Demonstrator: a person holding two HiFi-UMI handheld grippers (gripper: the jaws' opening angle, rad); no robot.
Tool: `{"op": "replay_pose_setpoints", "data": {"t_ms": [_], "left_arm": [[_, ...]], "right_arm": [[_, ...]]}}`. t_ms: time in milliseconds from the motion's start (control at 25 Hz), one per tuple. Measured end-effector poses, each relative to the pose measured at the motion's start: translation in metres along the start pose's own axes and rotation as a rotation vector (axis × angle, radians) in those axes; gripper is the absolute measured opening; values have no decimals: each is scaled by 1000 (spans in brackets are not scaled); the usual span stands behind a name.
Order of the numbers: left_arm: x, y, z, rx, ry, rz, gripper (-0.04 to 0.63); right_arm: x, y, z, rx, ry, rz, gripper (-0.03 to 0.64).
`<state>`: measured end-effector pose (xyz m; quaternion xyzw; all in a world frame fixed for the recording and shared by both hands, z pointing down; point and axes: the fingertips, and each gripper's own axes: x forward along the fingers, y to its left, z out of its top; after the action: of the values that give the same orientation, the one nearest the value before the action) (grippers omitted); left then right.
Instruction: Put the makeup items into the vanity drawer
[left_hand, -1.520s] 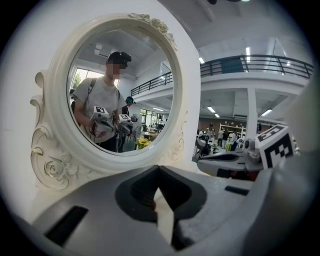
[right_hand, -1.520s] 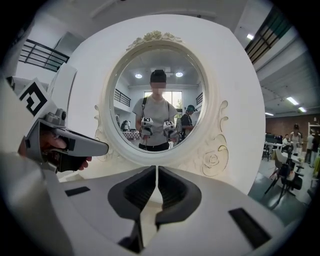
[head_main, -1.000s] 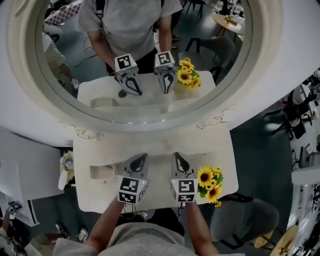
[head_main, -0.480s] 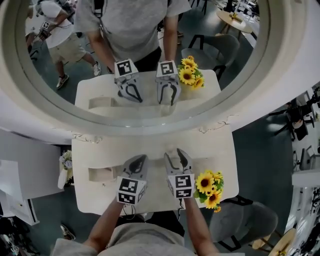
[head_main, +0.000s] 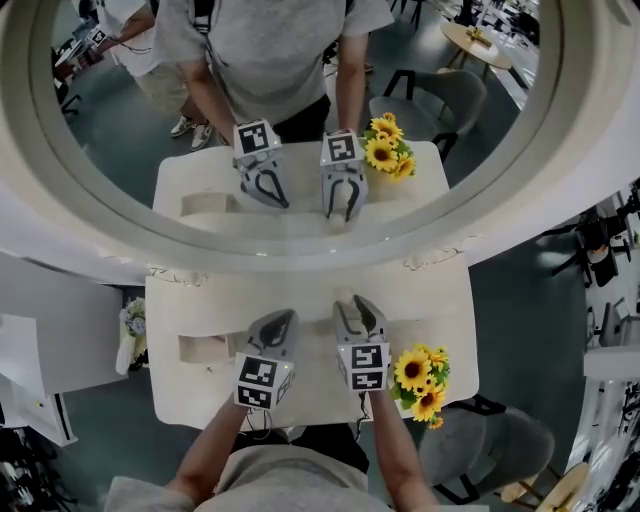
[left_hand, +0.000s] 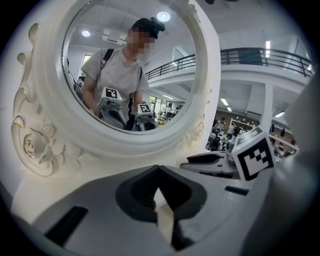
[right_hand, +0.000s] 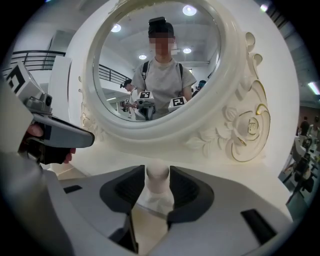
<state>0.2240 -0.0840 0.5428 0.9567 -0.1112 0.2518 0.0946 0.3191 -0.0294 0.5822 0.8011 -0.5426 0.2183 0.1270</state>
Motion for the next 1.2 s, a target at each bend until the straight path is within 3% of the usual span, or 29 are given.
{"op": "replay_pose_setpoints", "data": {"t_ms": [80, 600, 880, 1200], "left_arm": [[-1, 1, 0, -1, -1, 3, 0], [-31, 13, 14, -6, -55, 45, 0], [-67, 24, 19, -18, -98, 96, 0], [-120, 52, 9, -58, -132, 199, 0]], "right_arm": [[0, -2, 0, -5, -5, -8, 144], [-20, 17, 33, -53, -73, 12, 130], [-41, 55, 56, -89, -133, 69, 129], [-47, 122, 71, -135, -167, 191, 127]]}}
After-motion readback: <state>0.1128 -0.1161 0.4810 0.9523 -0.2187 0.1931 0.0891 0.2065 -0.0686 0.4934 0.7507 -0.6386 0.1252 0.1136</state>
